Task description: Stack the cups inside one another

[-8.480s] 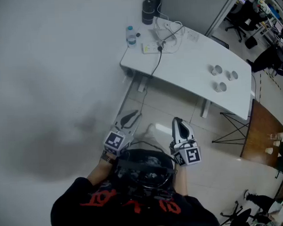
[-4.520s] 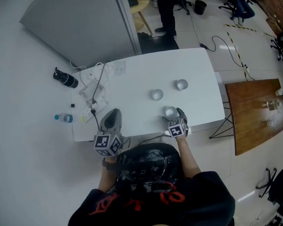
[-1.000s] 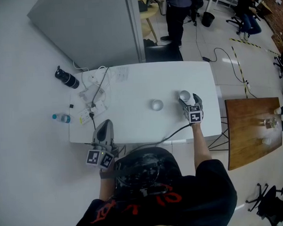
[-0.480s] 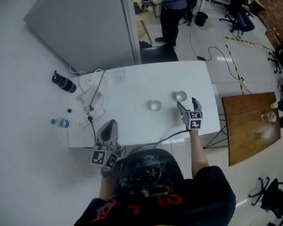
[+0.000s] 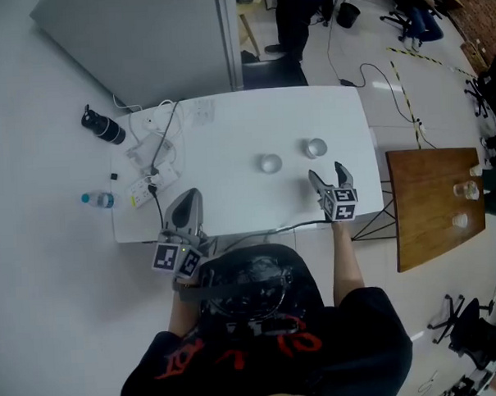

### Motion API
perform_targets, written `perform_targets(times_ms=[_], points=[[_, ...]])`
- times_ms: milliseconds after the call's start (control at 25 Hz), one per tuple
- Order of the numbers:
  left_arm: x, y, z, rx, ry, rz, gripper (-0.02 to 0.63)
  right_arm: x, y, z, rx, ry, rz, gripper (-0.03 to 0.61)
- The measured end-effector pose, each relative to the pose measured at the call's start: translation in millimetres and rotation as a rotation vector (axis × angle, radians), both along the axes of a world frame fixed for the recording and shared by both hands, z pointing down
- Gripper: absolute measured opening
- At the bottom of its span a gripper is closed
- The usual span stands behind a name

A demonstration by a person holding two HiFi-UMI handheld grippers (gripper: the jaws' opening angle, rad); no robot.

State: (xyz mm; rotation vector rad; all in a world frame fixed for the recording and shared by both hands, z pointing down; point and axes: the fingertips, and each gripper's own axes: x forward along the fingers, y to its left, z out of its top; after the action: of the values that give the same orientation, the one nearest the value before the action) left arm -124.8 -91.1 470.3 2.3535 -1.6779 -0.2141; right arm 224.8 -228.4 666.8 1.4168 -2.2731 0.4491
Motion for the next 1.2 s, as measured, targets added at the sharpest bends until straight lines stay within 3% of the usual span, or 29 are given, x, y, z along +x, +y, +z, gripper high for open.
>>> perform_targets(times_ms=[160,240,640,840,1120,1200], points=[[-13.7,3.2,1.0,-0.001,-0.003,-0.010,0.003,-33.1,15.4,19.7,-0.053,-0.029,-0.088,0.410],[-21.2,7.3,1.2,0.001,-0.009,-0.027,0.005,-58.2,20.8,34.9,-0.093,-0.033,-0.153,0.495],[-43.1,28.2,-1.2,0.002,-0.020,-0.089,0.004,-138.0,-0.9,99.8,-0.197,0.046,-0.258,0.495],[-60.5,38.0,-2.4,-0.001,-0.016,-0.137,0.005,-149.5,-13.5,118.7,-0.244,0.136,-0.229,0.495],[-73.0,42.1,0.6,-0.002,-0.015,-0.163,0.004,-180.4,-17.7,109.3,-0.233,0.143,-0.238,0.494],[-75.1,42.0,0.6,-0.002,-0.015,-0.164,0.005,-181.4,-18.1,111.5,-0.237,0.159,-0.228,0.442]])
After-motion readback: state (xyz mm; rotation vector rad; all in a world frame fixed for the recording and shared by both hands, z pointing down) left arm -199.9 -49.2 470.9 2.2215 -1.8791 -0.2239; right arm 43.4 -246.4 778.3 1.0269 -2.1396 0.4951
